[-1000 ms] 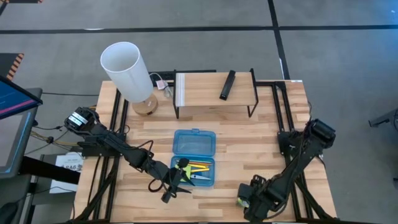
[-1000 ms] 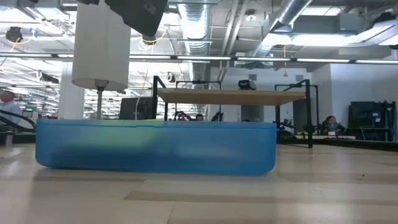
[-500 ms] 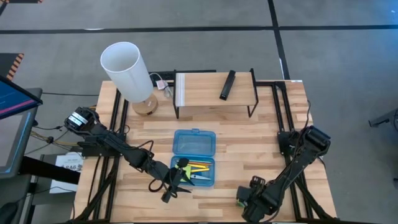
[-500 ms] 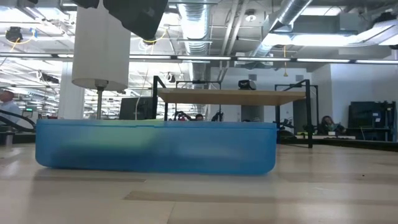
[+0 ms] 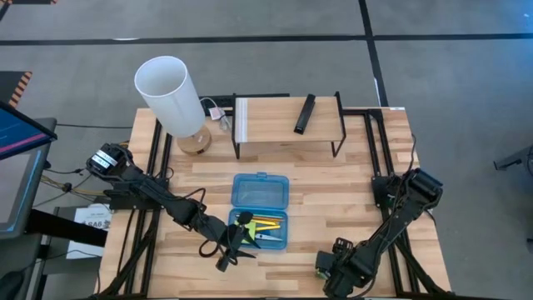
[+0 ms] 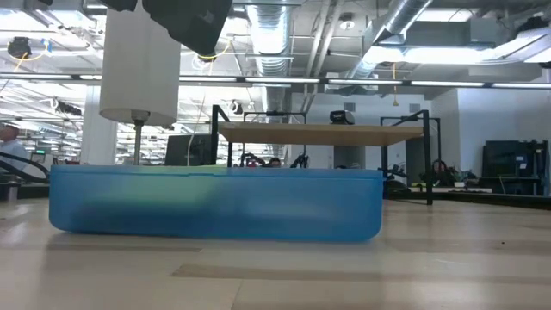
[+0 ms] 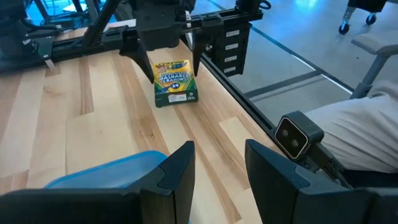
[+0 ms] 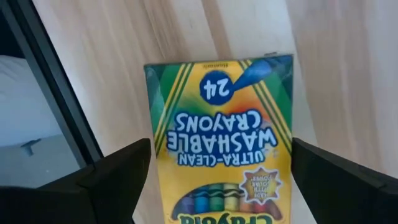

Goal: Pack school essentials
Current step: Put the yellow crayon box into the supply box

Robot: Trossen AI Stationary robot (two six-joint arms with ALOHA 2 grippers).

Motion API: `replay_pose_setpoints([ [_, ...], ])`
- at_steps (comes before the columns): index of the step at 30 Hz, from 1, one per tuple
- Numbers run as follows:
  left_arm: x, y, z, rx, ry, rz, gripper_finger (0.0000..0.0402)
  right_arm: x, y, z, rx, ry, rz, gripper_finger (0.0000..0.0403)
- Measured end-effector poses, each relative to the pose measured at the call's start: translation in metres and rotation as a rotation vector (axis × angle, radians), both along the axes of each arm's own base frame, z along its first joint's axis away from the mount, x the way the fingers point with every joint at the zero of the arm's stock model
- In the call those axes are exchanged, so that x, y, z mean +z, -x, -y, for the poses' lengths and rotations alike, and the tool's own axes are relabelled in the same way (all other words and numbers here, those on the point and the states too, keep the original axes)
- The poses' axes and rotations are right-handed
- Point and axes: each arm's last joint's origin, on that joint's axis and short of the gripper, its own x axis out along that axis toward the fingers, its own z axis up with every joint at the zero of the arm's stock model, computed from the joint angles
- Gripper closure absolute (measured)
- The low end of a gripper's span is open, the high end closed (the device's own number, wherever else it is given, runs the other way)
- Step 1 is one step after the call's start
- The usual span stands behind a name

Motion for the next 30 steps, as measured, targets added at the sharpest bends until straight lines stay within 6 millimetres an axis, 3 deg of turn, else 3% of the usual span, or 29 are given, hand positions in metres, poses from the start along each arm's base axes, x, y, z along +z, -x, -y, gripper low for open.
replay_pose_setpoints([
  [12, 0.0, 0.0, 0.0, 0.002, 0.006, -0.001, 0.0274, -0.033, -0.003, -0.004, -0.008, 0.046, -0.098, 0.0006],
  [30, 0.0, 0.0, 0.0, 0.002, 0.007, -0.002, 0.0274, -0.031, -0.013, 0.002, -0.055, 0.029, -0.097, 0.0012],
])
